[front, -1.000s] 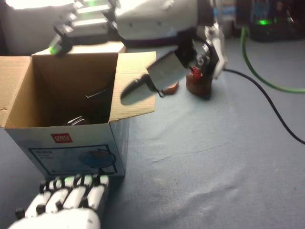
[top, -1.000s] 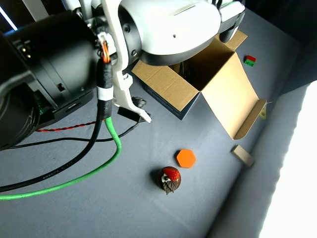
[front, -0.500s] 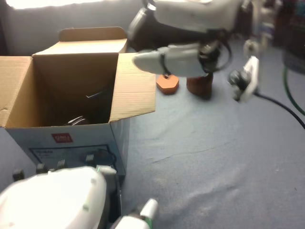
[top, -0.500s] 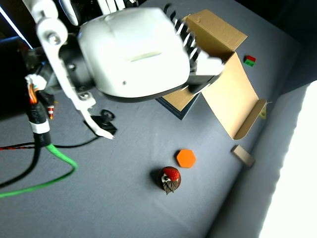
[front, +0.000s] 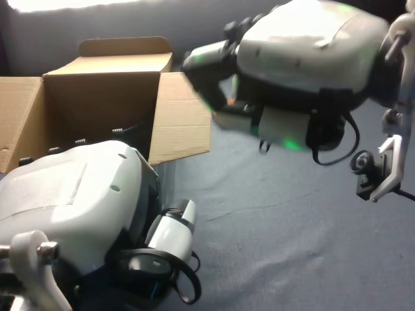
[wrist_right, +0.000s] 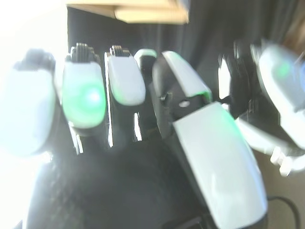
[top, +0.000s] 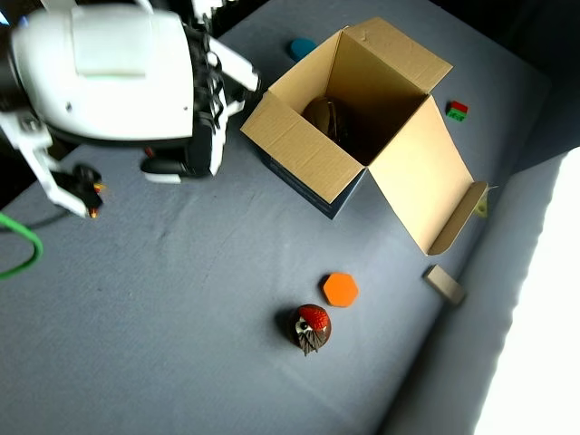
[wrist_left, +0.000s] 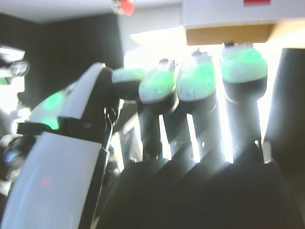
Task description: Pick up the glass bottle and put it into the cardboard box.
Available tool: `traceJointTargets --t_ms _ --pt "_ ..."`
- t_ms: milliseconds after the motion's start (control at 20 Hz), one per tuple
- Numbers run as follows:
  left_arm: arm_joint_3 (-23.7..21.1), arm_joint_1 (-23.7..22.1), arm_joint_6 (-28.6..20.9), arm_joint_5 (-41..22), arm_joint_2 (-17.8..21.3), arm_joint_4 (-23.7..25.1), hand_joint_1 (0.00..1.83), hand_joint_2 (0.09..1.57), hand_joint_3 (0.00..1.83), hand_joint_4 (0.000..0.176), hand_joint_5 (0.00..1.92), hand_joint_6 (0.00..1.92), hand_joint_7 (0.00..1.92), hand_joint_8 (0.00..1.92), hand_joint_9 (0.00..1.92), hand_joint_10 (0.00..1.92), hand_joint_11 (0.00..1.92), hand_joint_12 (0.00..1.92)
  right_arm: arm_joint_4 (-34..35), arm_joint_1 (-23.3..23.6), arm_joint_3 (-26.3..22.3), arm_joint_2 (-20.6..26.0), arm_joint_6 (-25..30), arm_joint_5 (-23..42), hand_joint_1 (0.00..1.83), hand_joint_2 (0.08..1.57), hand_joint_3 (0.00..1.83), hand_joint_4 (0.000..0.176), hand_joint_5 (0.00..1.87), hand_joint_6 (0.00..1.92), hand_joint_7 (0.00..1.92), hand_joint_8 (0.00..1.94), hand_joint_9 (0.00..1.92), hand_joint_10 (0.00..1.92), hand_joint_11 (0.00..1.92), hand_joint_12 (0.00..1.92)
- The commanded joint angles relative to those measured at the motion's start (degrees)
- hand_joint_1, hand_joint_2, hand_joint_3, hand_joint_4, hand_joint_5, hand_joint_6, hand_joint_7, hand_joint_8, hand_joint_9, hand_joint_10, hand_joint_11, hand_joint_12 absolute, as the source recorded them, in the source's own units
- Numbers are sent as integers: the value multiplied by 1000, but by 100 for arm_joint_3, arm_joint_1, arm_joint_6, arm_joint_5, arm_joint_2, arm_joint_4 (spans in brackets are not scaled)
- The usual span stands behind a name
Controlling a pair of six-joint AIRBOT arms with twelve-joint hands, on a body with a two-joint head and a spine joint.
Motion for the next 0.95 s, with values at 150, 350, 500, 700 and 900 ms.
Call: traceJointTargets --t_ms 150,350,500,700,900 --pt "128 121 -131 488 57 889 911 1379 1 0 1112 1921 1217 1921 1250 1921 1174 1921 814 -9 -722 68 -1116 1965 845 1571 0 0 440 1921 1391 1941 1499 1921 1566 1921" --pt "187 273 -243 846 143 1200 923 1371 0 0 1117 1921 1229 1921 1255 1921 1177 1921 1220 -141 -1126 97 -1390 2627 844 1571 0 0 441 1921 1391 1941 1489 1921 1551 1921" --pt "328 267 -283 1543 212 1325 903 1368 0 0 1122 1921 1233 1921 1260 1921 1189 1921 1667 -103 -1117 96 -1641 2795 845 1571 0 0 440 1921 1395 1941 1491 1921 1560 1921" --pt "311 300 -314 1852 425 1525 912 1361 0 0 1142 1921 1245 1921 1264 1921 1191 1921 1742 -178 -1104 122 -1791 2553 846 1571 0 0 440 1921 1397 1941 1482 1921 1555 1921" --pt "373 435 -491 2093 632 1723 922 1361 0 0 1145 1921 1249 1921 1267 1921 1199 1921 1742 -260 -1097 134 -1658 2286 727 1571 0 175 1273 1916 1412 1941 1509 1921 1576 1921"
